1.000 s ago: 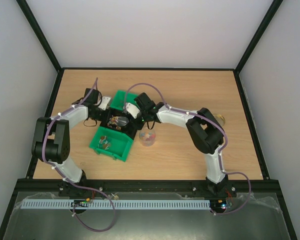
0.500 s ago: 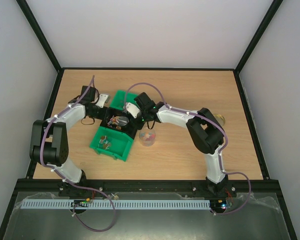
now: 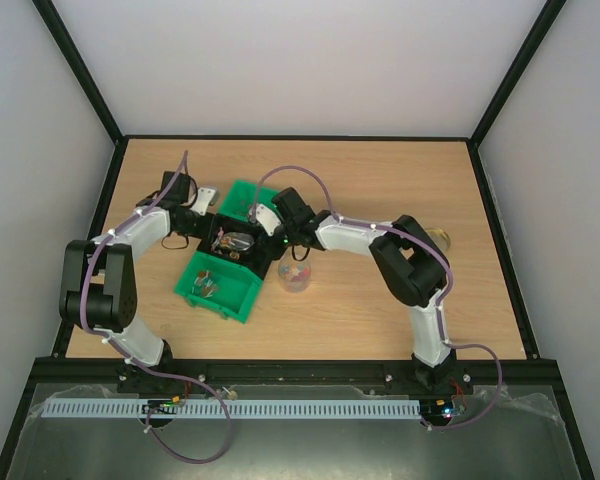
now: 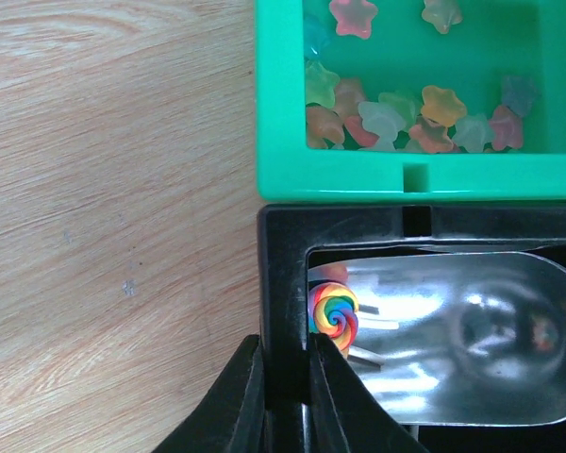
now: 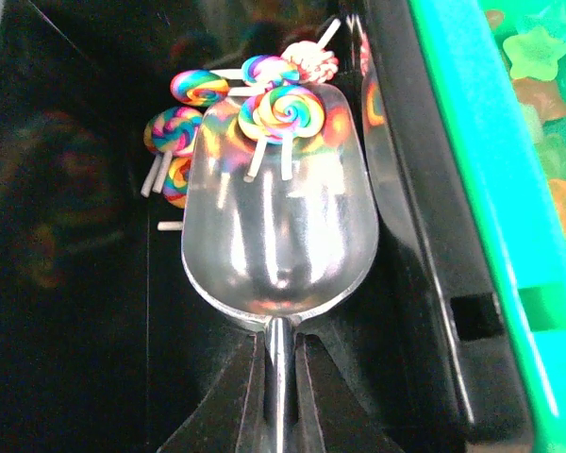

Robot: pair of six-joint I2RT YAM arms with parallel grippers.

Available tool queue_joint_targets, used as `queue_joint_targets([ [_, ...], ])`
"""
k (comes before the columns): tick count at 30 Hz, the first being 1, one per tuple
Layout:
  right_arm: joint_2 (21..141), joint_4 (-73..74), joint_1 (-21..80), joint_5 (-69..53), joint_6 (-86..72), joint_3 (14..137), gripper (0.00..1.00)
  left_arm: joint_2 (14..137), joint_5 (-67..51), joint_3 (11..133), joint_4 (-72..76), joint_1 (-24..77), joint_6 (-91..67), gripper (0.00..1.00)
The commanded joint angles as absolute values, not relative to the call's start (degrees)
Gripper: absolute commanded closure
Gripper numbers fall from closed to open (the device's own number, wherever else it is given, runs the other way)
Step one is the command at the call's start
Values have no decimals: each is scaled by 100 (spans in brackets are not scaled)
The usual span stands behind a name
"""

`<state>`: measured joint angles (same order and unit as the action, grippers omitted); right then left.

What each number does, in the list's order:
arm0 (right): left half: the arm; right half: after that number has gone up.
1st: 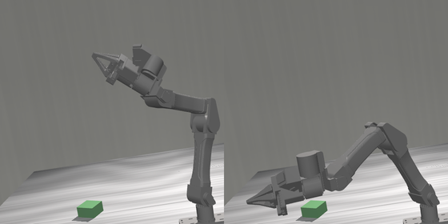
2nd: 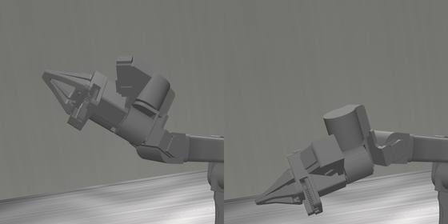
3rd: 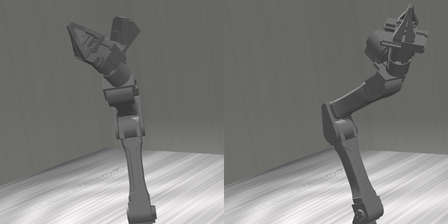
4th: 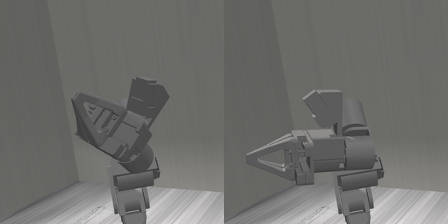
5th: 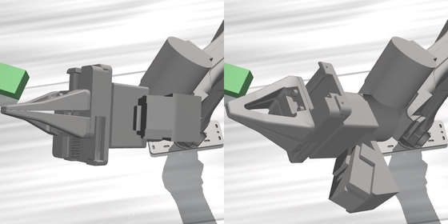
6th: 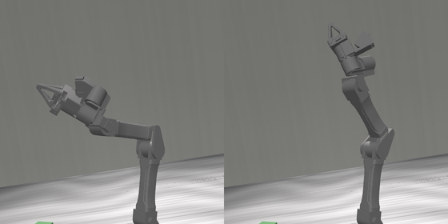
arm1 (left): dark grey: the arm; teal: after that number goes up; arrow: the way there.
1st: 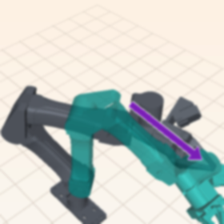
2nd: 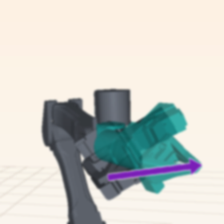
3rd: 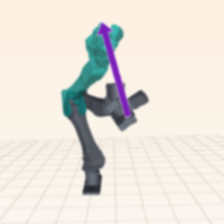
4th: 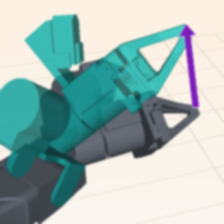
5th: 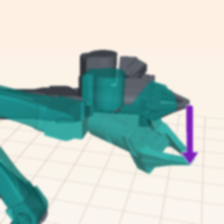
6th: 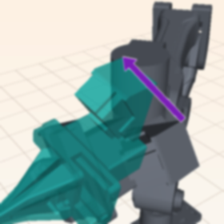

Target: Pack the candies

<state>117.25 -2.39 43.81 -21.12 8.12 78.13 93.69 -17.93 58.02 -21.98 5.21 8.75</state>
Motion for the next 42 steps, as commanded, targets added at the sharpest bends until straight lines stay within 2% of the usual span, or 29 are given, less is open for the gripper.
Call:
queue_joint_targets([
  [1,11549,-977,4341,-2158,782,7483,99,9483,-1668,5785,-2325,545,941,98],
  [11,11229,217,4313,-1508,1184,7445,99,9501,-1567,5893,-2322,536,939,98],
  [16,11205,-204,4327,-1669,975,7308,99,9520,-1564,5888,-2312,536,949,98],
  [18,11476,-304,4413,-1629,832,7564,99,9552,-1568,5895,-2314,544,942,98],
  [22,12140,614,4562,-1359,827,8652,99,9555,-1572,5897,-2319,545,941,98],
  [25,12165,734,4562,-1284,961,8641,99,9537,-1592,5856,-2289,553,949,98],
  [31,11539,-993,4549,-2133,940,7307,99,9506,-1696,5788,-2240,558,932,98],
  [35,11387,-1956,4396,-2595,562,6888,99,9510,-1664,5765,-2242,554,945,98],
  [42,11295,-2889,4309,-2646,155,6551,99,9539,-1622,5776,-2251,545,959,98],
])
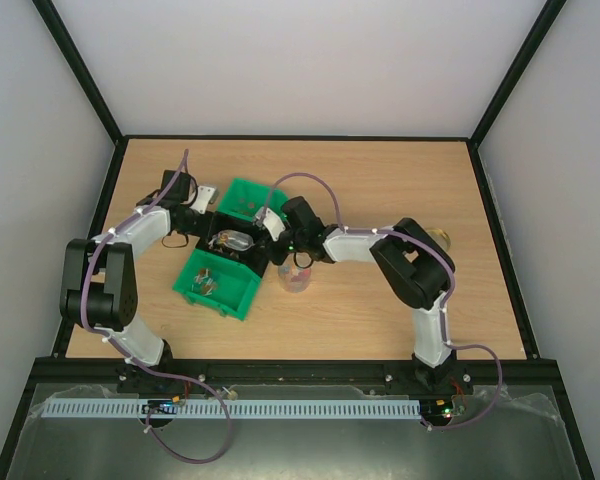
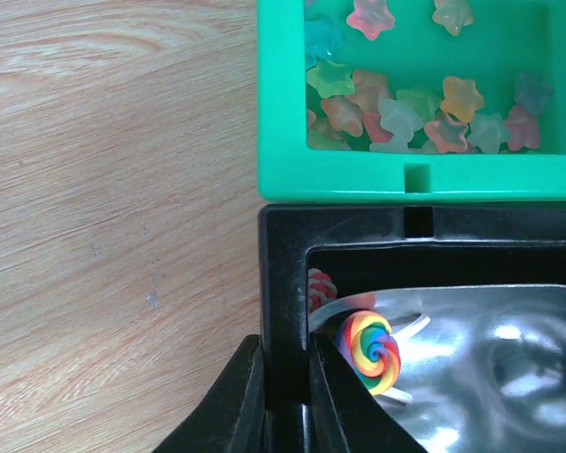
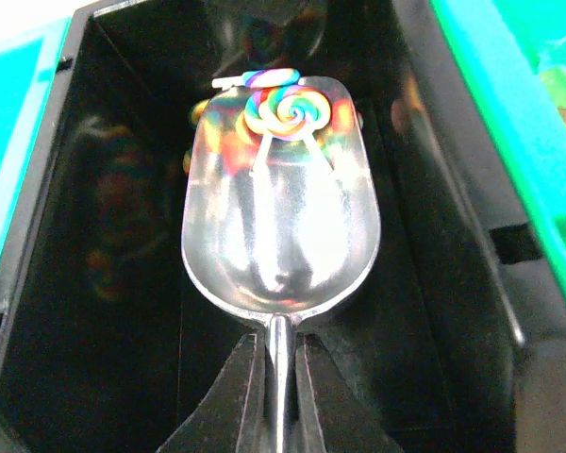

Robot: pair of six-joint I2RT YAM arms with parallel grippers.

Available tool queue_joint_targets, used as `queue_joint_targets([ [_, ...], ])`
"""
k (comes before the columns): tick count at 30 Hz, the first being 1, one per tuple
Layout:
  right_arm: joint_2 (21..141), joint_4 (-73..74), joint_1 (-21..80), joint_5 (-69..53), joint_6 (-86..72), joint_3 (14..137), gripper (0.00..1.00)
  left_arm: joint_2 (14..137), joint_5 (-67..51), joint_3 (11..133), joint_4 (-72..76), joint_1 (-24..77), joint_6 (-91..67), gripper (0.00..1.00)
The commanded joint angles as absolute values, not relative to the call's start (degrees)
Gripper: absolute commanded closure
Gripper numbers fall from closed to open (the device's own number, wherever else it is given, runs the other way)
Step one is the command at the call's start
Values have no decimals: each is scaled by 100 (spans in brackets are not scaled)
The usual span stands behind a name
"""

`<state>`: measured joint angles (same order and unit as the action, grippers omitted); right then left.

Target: Pack the candies

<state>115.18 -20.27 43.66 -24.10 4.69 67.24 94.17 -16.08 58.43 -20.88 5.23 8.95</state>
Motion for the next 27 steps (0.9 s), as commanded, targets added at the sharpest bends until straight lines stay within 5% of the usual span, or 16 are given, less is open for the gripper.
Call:
queue_joint_targets([
  [1,11309,-2966,4307,-2648,150,6514,99,9551,-1617,5787,-2259,541,950,98],
  [27,10897,-2930,4008,-3188,455,5917,99,9671,-1649,5969,-2294,431,890,98],
])
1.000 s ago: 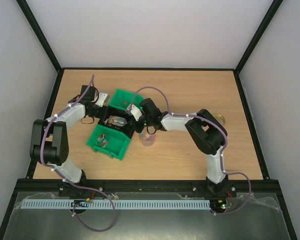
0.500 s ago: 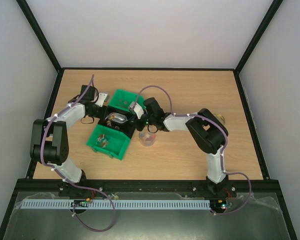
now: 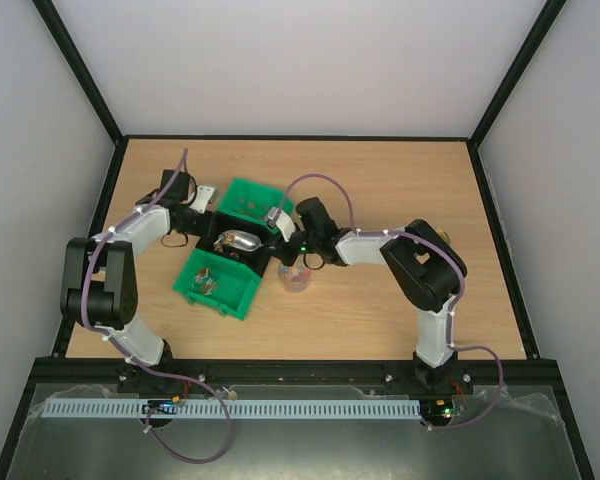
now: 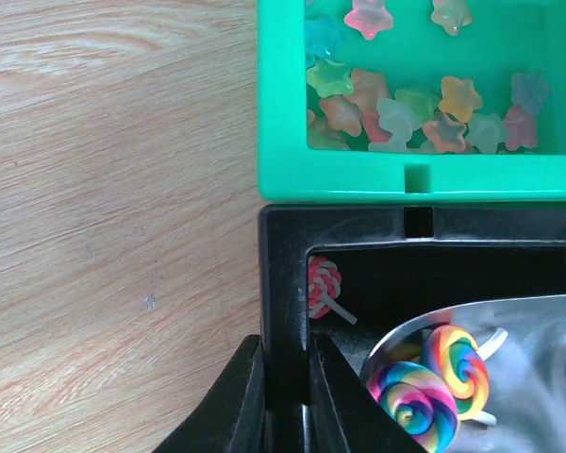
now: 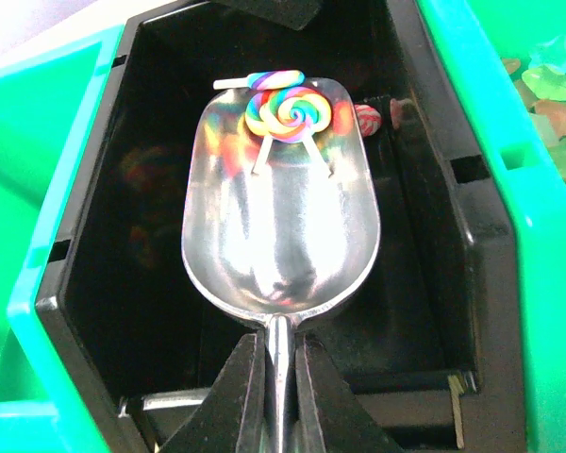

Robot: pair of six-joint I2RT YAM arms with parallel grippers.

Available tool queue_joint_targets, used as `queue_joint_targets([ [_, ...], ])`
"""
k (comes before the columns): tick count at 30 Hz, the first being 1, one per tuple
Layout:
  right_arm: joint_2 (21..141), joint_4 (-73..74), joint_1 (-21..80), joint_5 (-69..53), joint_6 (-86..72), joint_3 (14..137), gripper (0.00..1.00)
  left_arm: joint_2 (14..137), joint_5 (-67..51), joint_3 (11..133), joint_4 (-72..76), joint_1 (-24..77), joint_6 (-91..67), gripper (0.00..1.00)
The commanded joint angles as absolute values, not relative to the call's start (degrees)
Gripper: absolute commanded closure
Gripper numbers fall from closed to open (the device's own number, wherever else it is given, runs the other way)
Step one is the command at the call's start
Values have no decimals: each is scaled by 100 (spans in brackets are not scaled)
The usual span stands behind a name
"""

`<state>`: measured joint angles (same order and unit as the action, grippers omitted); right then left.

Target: Pack the candies

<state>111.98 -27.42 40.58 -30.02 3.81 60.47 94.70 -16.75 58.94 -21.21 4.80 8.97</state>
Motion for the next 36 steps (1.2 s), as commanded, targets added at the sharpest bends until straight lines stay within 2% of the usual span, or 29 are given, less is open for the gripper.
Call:
queue_joint_targets([
  [1,10858,-2940,4000,-3207,441,5901,99,9676,-1650,5971,-2303,426,889,98],
  [19,9884,-2605,3676,-3487,574,5302,99,9723,-1651,5985,-2363,403,876,98],
  [36,7810,-967,2645,-3870,1247,4479,99,9740,-1668,6038,-2463,403,992,98],
])
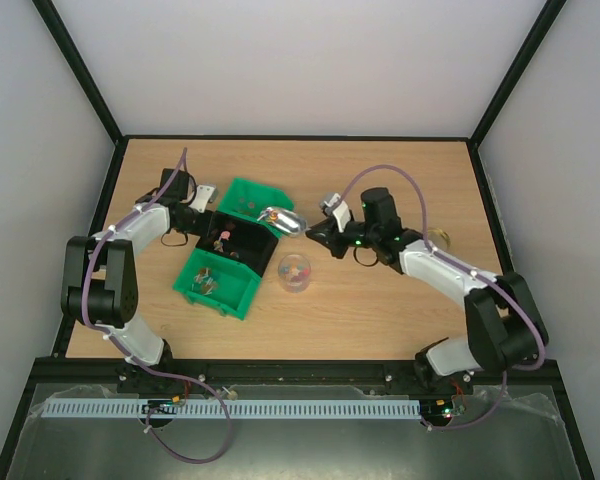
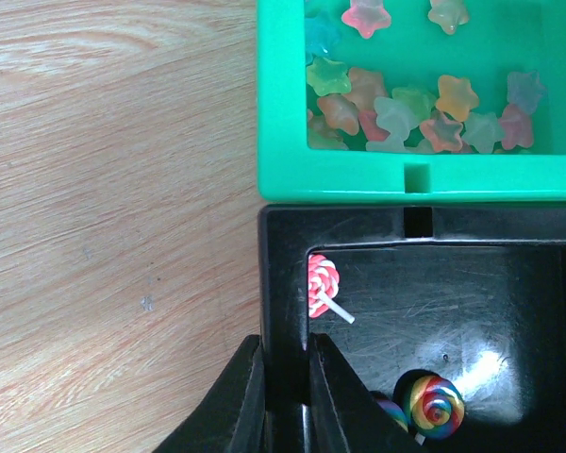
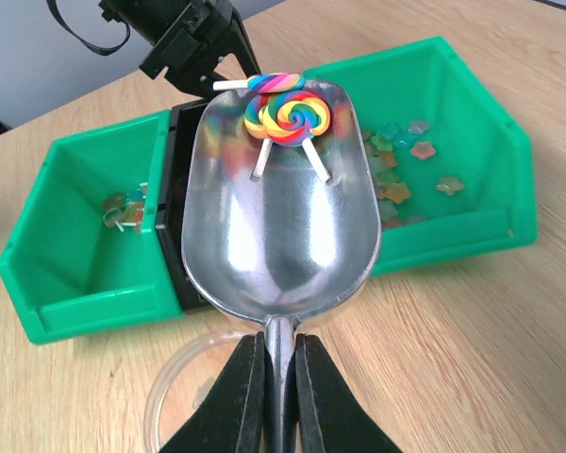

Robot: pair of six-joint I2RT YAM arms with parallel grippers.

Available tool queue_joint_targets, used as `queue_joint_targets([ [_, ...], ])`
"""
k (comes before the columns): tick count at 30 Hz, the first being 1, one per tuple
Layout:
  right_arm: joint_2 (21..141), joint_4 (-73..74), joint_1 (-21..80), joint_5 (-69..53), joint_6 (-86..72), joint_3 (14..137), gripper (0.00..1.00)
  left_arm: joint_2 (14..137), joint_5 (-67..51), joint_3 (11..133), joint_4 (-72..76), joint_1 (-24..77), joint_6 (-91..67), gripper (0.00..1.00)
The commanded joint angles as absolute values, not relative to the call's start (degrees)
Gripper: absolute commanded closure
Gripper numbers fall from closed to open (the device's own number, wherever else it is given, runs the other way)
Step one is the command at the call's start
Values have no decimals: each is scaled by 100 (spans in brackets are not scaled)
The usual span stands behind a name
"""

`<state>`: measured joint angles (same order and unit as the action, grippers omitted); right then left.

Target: Pack the candies

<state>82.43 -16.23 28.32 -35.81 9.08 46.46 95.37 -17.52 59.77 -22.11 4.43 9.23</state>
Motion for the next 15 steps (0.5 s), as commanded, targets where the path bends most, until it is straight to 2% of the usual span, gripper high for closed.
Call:
queue_joint_targets([
  [1,7686,-776,2578,-3882,1316,4441,99,9743,-1667,6050,-2469,404,1000,98],
  [15,6119,1163,1741,-3829,2523,4008,99,9866,-1703,6201,-2523,404,962,98],
])
